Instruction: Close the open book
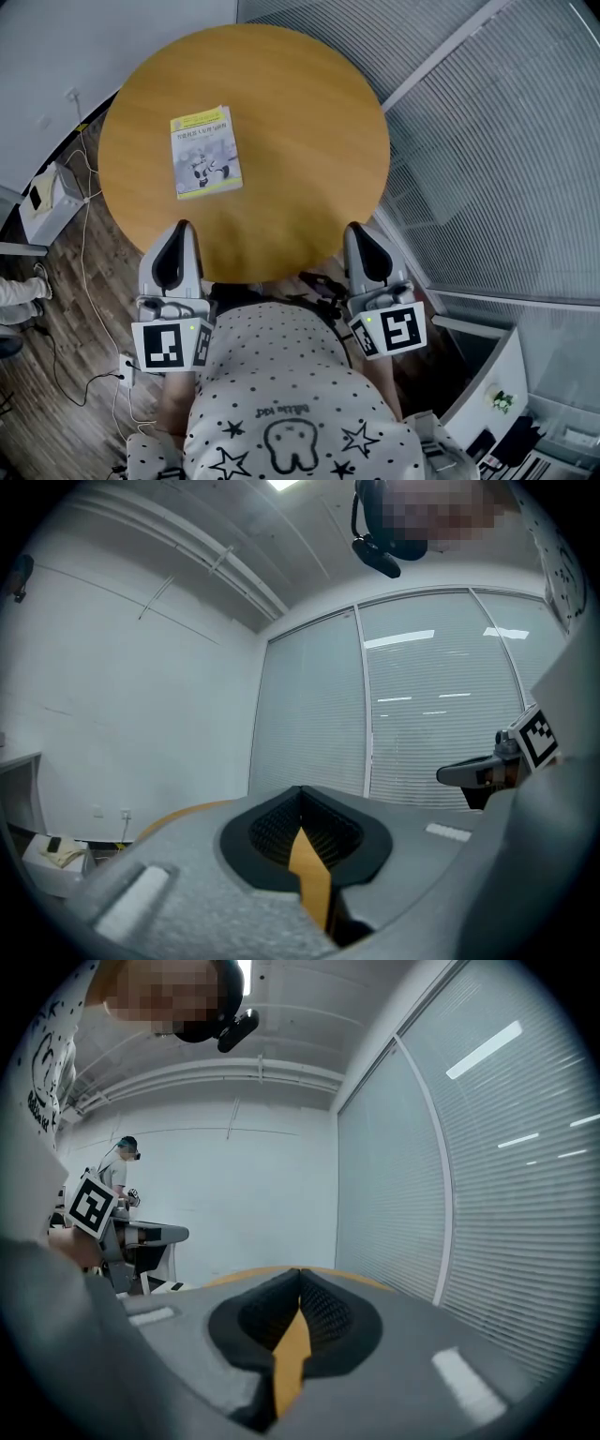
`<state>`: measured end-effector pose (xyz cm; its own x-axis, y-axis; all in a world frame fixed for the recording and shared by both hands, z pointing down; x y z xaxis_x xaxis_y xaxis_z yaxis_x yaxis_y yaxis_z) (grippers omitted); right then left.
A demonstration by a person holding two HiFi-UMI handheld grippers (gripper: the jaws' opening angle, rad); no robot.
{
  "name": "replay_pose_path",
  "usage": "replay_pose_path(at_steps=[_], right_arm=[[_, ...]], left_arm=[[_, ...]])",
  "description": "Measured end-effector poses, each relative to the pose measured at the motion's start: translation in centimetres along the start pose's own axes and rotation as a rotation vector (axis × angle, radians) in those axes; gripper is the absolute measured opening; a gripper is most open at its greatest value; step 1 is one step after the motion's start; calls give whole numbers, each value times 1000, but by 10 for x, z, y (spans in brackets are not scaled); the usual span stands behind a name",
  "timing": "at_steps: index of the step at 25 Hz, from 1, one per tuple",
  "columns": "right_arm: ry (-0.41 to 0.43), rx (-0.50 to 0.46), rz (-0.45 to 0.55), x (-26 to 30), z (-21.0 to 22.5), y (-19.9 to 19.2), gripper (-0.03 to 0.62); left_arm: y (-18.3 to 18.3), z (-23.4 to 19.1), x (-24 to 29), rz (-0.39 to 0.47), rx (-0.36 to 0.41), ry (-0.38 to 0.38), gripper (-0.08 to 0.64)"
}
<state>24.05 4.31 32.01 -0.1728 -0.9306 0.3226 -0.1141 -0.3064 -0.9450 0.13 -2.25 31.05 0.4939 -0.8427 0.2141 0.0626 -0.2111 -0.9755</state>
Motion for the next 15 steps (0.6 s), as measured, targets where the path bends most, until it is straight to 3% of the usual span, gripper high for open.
replay_pose_path(at_steps=[15], right_arm=[[30,0,21,7,-1,6,5]], left_arm=[[3,-8,-5,-11,10,44,9]])
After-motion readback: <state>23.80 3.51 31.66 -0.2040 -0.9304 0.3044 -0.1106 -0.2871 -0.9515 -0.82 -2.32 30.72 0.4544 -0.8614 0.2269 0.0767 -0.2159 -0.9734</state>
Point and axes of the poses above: the fingertips, and each gripper's own axes: x forward along the fingers, z to its right, y out of its top, the point moved 1 cm from there along -x, backward along the fingers, and after that the axes turned 10 degrees about -z, right-handed, at the moved point
